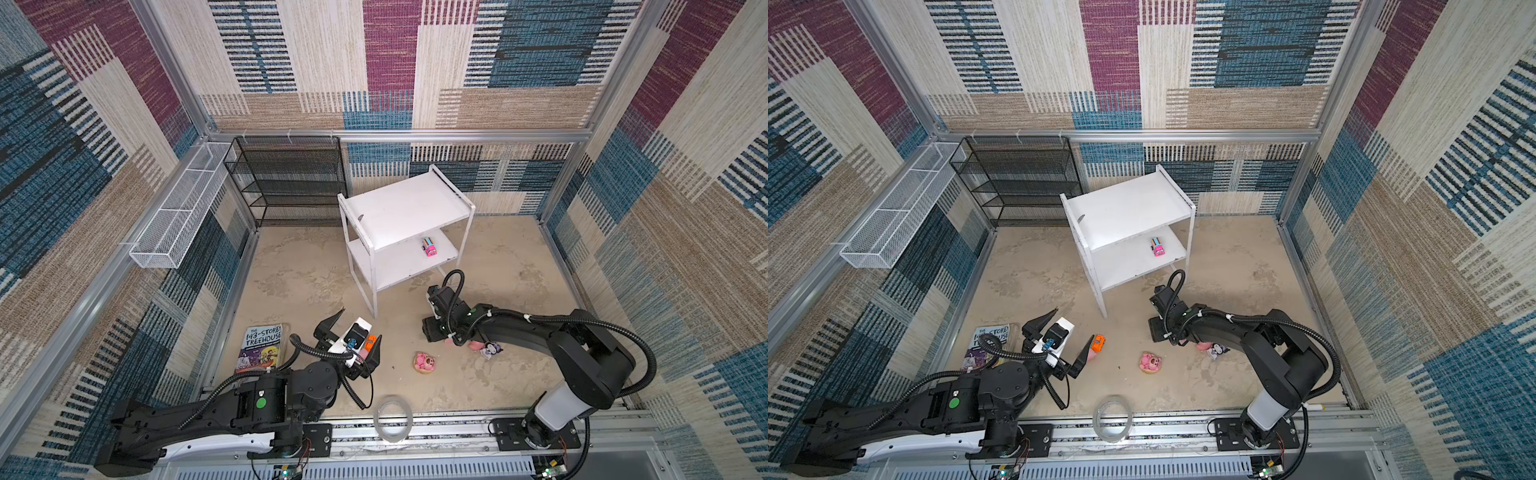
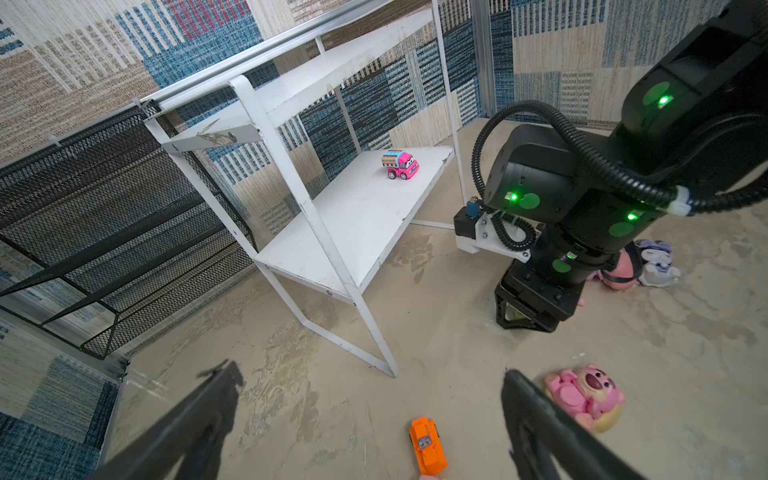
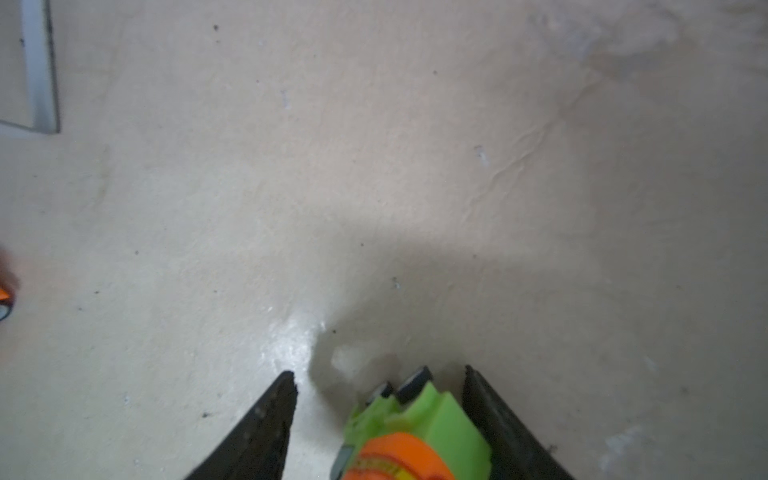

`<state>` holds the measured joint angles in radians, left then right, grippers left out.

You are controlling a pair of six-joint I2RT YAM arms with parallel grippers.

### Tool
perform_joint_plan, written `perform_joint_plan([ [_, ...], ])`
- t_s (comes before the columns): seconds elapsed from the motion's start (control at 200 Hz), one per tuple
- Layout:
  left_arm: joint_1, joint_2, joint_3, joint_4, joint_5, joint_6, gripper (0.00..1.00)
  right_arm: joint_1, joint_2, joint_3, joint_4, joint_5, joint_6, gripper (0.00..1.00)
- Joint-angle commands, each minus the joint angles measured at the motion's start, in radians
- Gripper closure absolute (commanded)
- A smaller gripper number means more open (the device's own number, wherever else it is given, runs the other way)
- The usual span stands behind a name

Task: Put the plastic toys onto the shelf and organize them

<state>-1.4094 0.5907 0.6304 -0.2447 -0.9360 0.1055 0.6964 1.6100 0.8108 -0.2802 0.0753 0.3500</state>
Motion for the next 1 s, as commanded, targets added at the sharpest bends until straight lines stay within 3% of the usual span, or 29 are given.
perform_joint_plan([
  [0.0,0.001,0.004,0.003,0.017,0.003,-0.012,0.01,0.003,-0.011,-0.005,-0.016,0.082,0.017,0.31],
  [0.27,0.001,0.011,-0.003,0.03,0.012,-0.006,0.01,0.006,-0.037,-0.017,0.076,0.038,-0.042,0.22],
  [0.636,0.002,0.003,-0.006,0.025,0.011,-0.006,0.01,0.007,-0.003,0.034,0.181,-0.095,-0.076,0.22],
  [0.811,0.002,0.01,-0.005,0.033,0.014,0.0,0.01,0.008,-0.041,0.015,0.106,-0.005,-0.019,0.22],
  [0.992,0.004,0.013,-0.013,0.045,0.017,0.003,0.01,0.016,-0.152,-0.075,0.084,0.006,0.084,0.22],
])
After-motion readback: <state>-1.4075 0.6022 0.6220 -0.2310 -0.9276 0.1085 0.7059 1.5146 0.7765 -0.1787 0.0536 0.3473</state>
